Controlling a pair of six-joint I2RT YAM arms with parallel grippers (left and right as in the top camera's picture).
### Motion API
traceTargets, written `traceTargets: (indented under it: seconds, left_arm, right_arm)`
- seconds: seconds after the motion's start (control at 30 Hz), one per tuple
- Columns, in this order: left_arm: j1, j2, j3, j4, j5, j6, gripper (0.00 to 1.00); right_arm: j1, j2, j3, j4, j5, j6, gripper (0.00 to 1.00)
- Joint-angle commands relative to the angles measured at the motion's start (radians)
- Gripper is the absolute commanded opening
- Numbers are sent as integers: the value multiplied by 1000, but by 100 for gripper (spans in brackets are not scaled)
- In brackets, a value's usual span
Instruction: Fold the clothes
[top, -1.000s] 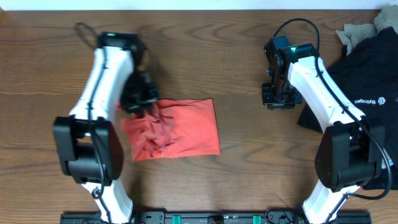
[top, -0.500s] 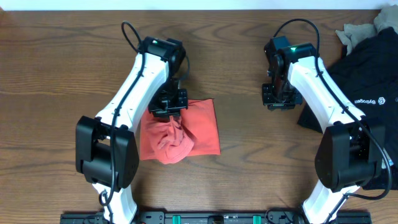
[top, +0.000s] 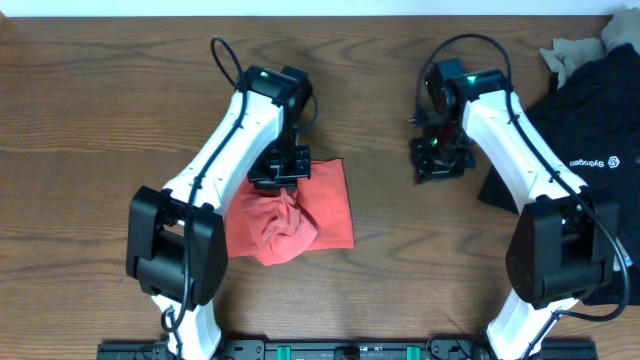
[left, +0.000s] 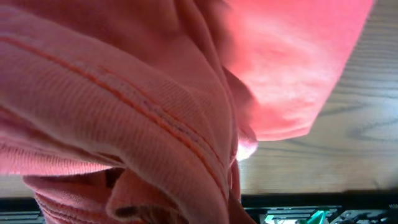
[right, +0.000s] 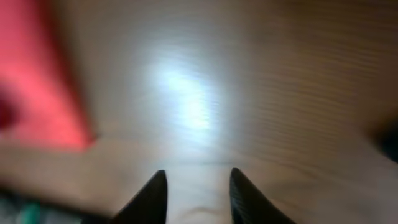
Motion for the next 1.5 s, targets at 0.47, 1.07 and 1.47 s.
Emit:
traceTargets:
  seconds: [0.47,1.07,1.47]
  left_arm:
    - [240,-90,-7,-25,-78,-4,6]
    - [241,-90,-7,-24,-79,0,6]
    - [241,-90,-7,-29,-79,0,6]
  right_arm:
    - [409,-12,-112,369,-344,-225,50]
    - [600,-11,-171,618,-91,24,3]
    - [524,-11,-171,750,173,151,1]
